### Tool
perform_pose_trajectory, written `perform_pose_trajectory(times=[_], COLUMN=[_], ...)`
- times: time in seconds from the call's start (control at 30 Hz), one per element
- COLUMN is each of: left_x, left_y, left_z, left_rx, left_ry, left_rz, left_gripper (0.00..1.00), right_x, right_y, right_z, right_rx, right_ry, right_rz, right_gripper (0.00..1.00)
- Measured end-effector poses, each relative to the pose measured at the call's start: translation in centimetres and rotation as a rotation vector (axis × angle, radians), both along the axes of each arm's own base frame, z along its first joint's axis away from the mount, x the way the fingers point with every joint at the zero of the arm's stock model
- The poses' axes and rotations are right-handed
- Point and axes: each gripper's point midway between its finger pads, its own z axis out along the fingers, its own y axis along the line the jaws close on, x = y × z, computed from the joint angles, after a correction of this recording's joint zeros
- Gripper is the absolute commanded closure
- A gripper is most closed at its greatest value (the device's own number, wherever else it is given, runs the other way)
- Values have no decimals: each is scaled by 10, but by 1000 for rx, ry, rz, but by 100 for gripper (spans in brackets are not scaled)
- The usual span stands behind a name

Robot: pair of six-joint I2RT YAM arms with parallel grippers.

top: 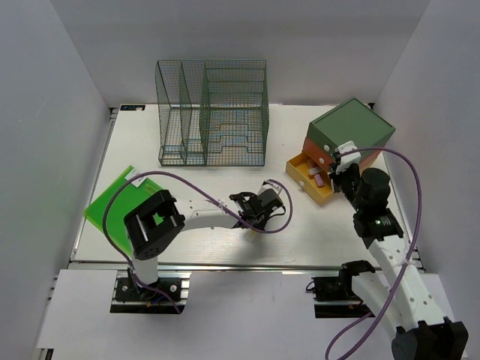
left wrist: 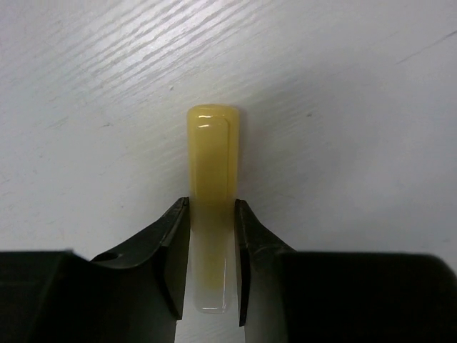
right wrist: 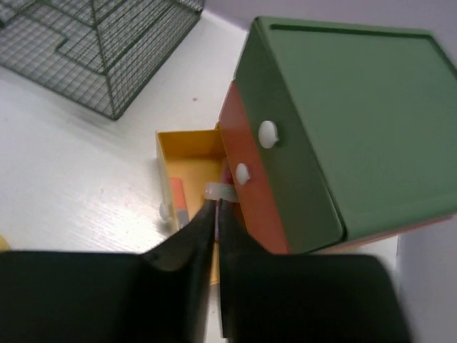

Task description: Organize the desk

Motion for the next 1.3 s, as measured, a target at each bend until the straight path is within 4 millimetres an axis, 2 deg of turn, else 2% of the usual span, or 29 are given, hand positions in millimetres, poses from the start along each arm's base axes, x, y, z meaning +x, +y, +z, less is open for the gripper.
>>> perform_pose_trajectory(times=[0.1,0.2,0.3,0.43,0.57,0.67,0.83,0.9,1.03,1.13,1.17,1.27,1.3], left_x=[1,10,22,46,73,96,133,145,163,172,172,173,173], left_y=[-15,-41,-70,-97,-114,-124,-145,-153,-169,-180,-182,-183,-183], left_z=[20,58,103,150,178,175,138,130,128,139,142,146,146], left_rx=[-96,-272,-474,-719,-952,-1086,-1188,-1232,-1305,-1350,-1359,-1377,-1375], left_ry=[-11,-59,-122,-204,-264,-280,-233,-215,-193,-185,-181,-175,-174], left_rz=[-9,0,25,126,273,391,551,589,632,638,638,639,640], left_gripper=[100,100,100,100,99,97,94,94,90,71,61,54,49], right_x=[-3,1,3,3,2,1,1,0,0,-1,0,0,0], right_y=[-13,-28,-39,-50,-61,-68,-74,-75,-78,-78,-78,-78,-78], right_z=[11,23,27,31,35,39,45,47,51,52,52,52,52], right_rx=[38,70,87,109,122,130,136,137,140,142,142,139,138], right_ry=[-44,-89,-101,-117,-133,-148,-174,-181,-199,-204,-205,-205,-205], right_rz=[-83,-178,-244,-314,-379,-411,-444,-452,-462,-464,-464,-462,-459], right_gripper=[100,100,100,100,100,100,100,100,100,100,100,100,100])
